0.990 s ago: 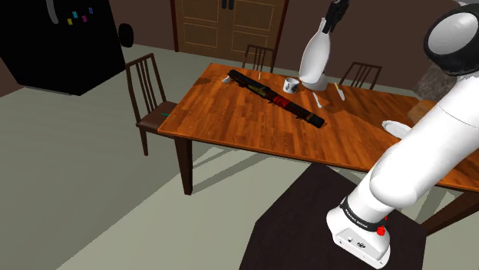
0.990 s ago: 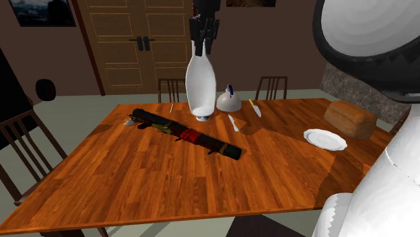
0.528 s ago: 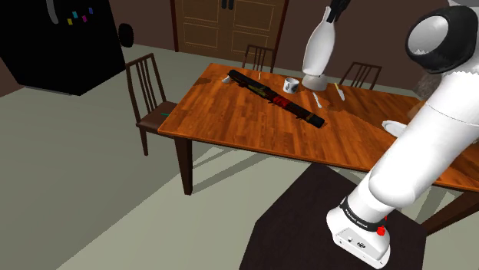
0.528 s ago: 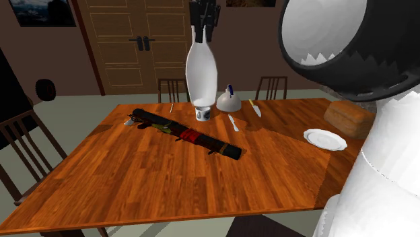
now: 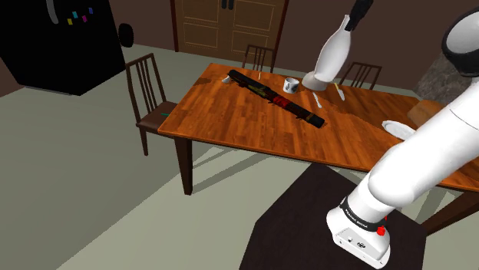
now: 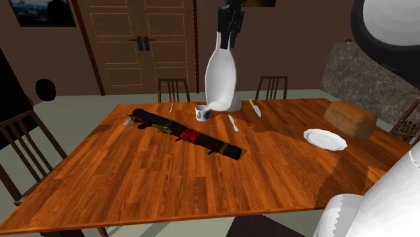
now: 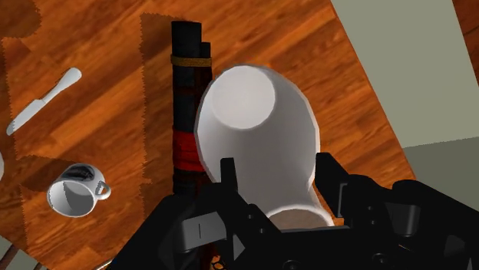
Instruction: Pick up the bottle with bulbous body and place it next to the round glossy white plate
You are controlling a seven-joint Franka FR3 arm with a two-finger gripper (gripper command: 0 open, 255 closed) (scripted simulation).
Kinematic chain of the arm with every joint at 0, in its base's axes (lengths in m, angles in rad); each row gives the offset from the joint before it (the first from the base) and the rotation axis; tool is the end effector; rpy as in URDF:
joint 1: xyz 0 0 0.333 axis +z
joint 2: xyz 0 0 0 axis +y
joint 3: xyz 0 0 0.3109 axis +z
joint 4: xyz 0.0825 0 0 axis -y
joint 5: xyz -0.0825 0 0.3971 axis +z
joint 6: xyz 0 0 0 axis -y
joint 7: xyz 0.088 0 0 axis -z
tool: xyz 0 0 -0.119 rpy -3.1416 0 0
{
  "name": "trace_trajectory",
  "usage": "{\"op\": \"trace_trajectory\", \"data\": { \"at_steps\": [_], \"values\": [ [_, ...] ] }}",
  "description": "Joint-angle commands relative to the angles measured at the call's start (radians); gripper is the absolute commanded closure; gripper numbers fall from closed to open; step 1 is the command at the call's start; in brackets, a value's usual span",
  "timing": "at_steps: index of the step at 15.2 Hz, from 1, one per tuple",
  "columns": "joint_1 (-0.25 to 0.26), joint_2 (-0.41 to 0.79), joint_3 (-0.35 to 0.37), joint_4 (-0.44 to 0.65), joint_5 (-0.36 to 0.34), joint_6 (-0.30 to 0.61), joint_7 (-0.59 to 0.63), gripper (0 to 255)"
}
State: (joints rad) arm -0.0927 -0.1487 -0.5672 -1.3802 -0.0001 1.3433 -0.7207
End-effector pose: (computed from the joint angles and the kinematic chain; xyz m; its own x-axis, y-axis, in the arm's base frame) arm 0.3710 -0.3261 0.7417 0.9910 0.0617 0.1189 0.0623 -0.9981 -0.0014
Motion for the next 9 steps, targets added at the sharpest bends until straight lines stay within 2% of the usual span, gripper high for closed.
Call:
{"op": "trace_trajectory", "data": {
  "at_steps": [1, 9],
  "values": [
    [-0.015, -0.039, -0.015, -0.048, -0.021, 0.014, -0.034, 255],
    [-0.079, -0.183, -0.081, -0.226, -0.108, 0.073, -0.164, 255]
  ]
}}
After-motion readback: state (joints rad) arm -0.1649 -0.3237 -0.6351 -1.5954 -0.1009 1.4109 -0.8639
